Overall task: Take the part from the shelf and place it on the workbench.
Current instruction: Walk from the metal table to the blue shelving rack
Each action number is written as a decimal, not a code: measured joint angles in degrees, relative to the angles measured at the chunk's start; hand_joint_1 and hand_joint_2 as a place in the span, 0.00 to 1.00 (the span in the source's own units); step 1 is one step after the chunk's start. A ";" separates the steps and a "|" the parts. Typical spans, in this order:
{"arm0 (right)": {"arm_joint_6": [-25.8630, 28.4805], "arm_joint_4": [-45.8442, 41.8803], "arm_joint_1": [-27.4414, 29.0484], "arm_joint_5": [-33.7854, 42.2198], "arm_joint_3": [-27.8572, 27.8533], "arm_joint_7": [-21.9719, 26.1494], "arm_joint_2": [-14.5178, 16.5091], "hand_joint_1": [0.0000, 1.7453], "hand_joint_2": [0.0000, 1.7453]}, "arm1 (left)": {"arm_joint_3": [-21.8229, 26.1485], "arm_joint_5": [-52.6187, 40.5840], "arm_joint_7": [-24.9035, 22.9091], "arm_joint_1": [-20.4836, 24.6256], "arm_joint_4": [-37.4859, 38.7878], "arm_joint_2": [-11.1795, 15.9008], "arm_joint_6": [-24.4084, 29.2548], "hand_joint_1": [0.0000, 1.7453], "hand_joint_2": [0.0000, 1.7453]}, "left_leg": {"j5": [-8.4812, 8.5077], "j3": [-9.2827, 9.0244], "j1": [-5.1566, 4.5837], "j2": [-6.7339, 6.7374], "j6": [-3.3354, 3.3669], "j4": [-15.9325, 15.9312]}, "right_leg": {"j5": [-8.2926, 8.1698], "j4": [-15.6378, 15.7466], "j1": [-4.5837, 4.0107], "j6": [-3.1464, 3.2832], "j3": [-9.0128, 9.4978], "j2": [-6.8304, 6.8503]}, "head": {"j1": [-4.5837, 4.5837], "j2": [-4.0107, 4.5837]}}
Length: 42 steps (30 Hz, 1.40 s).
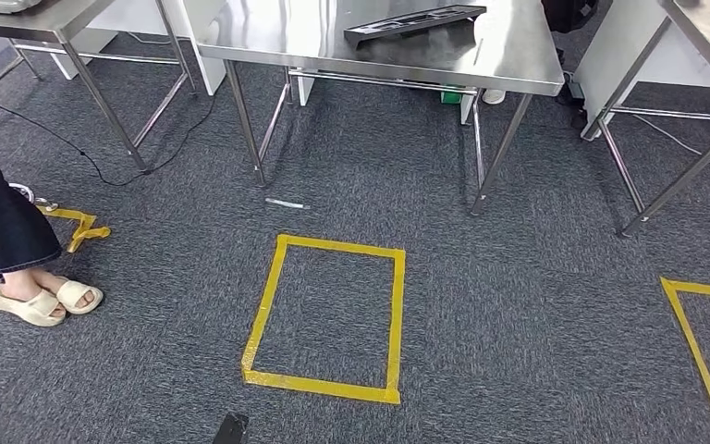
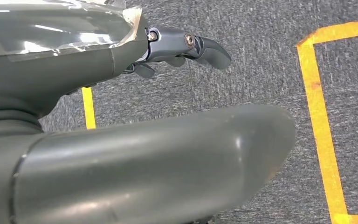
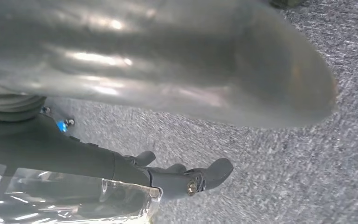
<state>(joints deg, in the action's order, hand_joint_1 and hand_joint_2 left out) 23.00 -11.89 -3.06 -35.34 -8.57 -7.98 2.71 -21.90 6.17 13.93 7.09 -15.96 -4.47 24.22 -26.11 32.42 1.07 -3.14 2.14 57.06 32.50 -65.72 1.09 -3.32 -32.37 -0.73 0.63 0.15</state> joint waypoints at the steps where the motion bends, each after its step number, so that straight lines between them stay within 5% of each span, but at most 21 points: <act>1: 0.01 0.00 -0.03 -0.04 0.00 0.00 -0.02 0.00 0.00 | 0.00 -0.02 0.00 0.05 0.00 -0.02 0.00 0.00 0.00 | 0.09 0.10 -0.09 -0.50 -0.26 0.11 | -1.44 4.22 0.19 -0.33 1.95 -1.14 | 0.05 0.00; 3: 0.01 0.00 -0.07 -0.07 0.00 0.00 -0.02 0.00 0.00 | 0.00 -0.04 0.00 0.16 -0.01 -0.05 0.00 0.00 0.00 | 0.42 0.53 -0.25 -1.52 -0.98 0.20 | -2.79 8.84 0.31 -0.23 3.86 -2.84 | 0.04 0.00; 5: 0.02 0.00 -0.05 -0.07 0.00 0.01 0.01 0.00 0.00 | 0.00 -0.07 -0.01 0.12 0.00 -0.05 0.00 0.00 0.00 | 0.84 1.01 -0.12 -2.53 -1.83 0.15 | -3.01 9.08 0.27 0.59 3.91 -2.18 | -0.04 0.00; 7: 0.03 0.00 -0.09 -0.07 0.00 0.02 -0.01 0.00 0.00 | 0.00 -0.10 -0.01 0.00 0.02 -0.04 0.00 0.00 0.00 | -0.10 2.01 0.00 -1.28 -2.39 1.56 | -3.45 9.21 0.45 1.56 4.03 -0.99 | -0.17 0.00; 9: 0.03 0.00 -0.04 -0.07 0.00 0.04 -0.04 0.00 0.00 | 0.00 -0.12 -0.01 0.06 0.02 -0.04 0.00 0.00 0.00 | -3.40 4.65 -0.01 1.35 -2.65 7.17 | -3.69 9.32 0.35 2.43 3.96 0.32 | -0.49 0.00; 12: 0.03 0.02 0.19 -0.07 0.00 0.04 -0.05 0.00 0.00 | 0.00 -0.12 -0.02 0.03 0.02 -0.05 0.00 0.00 0.00 | -6.87 8.73 0.08 2.60 -2.97 16.35 | -3.64 9.30 -0.09 2.84 3.86 2.44 | -0.66 0.00; 14: 0.03 0.02 0.13 -0.07 0.00 0.04 -0.06 0.00 0.00 | 0.00 -0.15 -0.10 -0.05 0.02 -0.02 -0.01 0.00 0.00 | -4.74 7.19 0.14 3.23 -2.98 13.95 | -3.60 9.29 -0.18 2.85 3.92 3.75 | -0.68 0.00; 16: 0.03 0.02 0.05 -0.07 0.00 0.04 -0.04 0.00 0.00 | 0.00 -0.22 -0.19 0.09 0.01 0.01 -0.02 0.00 0.00 | -1.60 2.92 0.02 5.38 -2.79 6.35 | -3.44 9.20 -0.40 2.68 4.05 4.81 | -0.72 0.00; 18: 0.03 0.02 0.04 -0.07 0.00 0.04 -0.04 0.00 0.00 | 0.00 -0.33 -0.22 0.37 -0.02 -0.01 -0.02 0.00 0.00 | -0.58 0.61 -0.31 7.01 -2.25 1.78 | -3.19 9.07 -0.93 2.26 3.94 5.78 | -0.54 0.00; 21: 0.03 0.01 -0.16 -0.07 0.00 0.04 -0.08 0.00 0.00 | 0.00 -0.47 -0.32 0.40 -0.01 -0.01 -0.02 0.00 0.00 | -0.26 0.81 -0.79 5.75 -0.97 0.83 | -3.02 8.94 -1.07 1.53 3.91 7.02 | -0.20 0.00; 23: 0.04 0.01 -0.18 -0.07 0.00 0.04 -0.10 0.00 0.00 | 0.02 -0.48 -0.36 0.43 0.00 0.01 -0.02 0.00 0.00 | 0.31 0.98 -0.68 4.64 -0.03 0.44 | -1.45 6.50 -0.83 1.34 2.79 5.00 | -0.14 0.00; 25: 0.05 0.02 -0.01 -0.07 0.00 0.04 -0.09 0.00 0.00 | 0.03 -0.50 -0.36 0.61 0.00 -0.07 -0.04 0.00 0.00 | 0.70 1.30 -0.58 3.50 0.55 0.33 | 1.64 0.23 -0.62 1.64 -0.05 2.15 | 0.01 0.00; 28: 0.05 0.03 0.25 -0.07 0.00 0.03 -0.14 0.00 0.00 | 0.03 -0.56 -0.38 0.52 0.01 -0.17 -0.07 0.00 0.00 | 1.13 1.85 -0.56 1.24 0.67 0.37 | 4.12 -7.98 -0.40 1.29 -3.91 1.00 | 0.08 0.00; 30: 0.05 0.04 0.27 -0.07 0.00 0.02 -0.23 0.00 0.00 | 0.03 -0.56 -0.39 0.44 0.01 -0.19 -0.07 0.00 0.00 | 1.39 1.96 -0.41 -0.19 0.35 0.42 | 1.66 -3.10 -0.02 0.25 -1.54 0.62 | 0.13 0.00; 32: 0.05 0.04 0.22 -0.10 0.00 0.02 -0.29 0.00 0.00 | 0.03 -0.56 -0.39 0.46 0.00 -0.23 -0.06 0.00 0.00 | 1.64 2.17 -0.41 -1.51 -0.19 0.57 | -1.25 4.89 0.45 -0.34 2.23 -1.64 | 0.19 0.00; 34: 0.05 0.04 0.22 -0.13 0.00 0.02 -0.31 0.00 0.00 | 0.03 -0.56 -0.40 0.46 0.01 -0.27 -0.03 0.00 0.00 | 1.99 2.48 -0.52 -2.60 -0.99 0.59 | -2.42 8.51 0.45 0.01 3.75 -3.14 | 0.14 0.00; 36: 0.05 0.04 0.22 -0.14 0.00 -0.02 -0.29 0.00 0.00 | 0.03 -0.56 -0.40 0.30 0.03 -0.29 0.01 0.00 0.00 | 2.39 2.72 -0.42 -3.40 -1.79 0.37 | -2.81 8.70 0.30 0.84 3.86 -2.14 | 0.06 0.00; 39: 0.05 0.04 0.26 -0.16 0.00 0.00 -0.31 0.00 0.00 | 0.02 -0.53 -0.44 0.11 0.03 -0.30 0.18 0.00 0.00 | -0.38 4.74 -0.35 -0.24 -2.34 4.35 | -3.47 9.06 0.65 2.16 4.08 -0.22 | -0.33 0.00; 42: 0.03 0.04 0.63 -0.19 0.00 0.04 -0.38 0.00 0.00 | 0.03 -0.20 -0.52 0.05 0.02 -0.48 0.70 0.00 0.00 | -5.80 9.50 -0.29 2.47 -2.83 15.34 | -3.50 9.03 0.20 2.66 3.88 2.18 | -0.66 0.00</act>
<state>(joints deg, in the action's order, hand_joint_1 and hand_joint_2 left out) 23.04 -11.85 -2.43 -35.52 -8.57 -7.93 2.33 -21.87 5.97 13.41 7.14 -15.93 -4.95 24.92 -31.90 41.92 0.79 -0.67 -0.68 72.40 29.01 -56.68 1.28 -0.66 -28.50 1.45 -0.02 0.15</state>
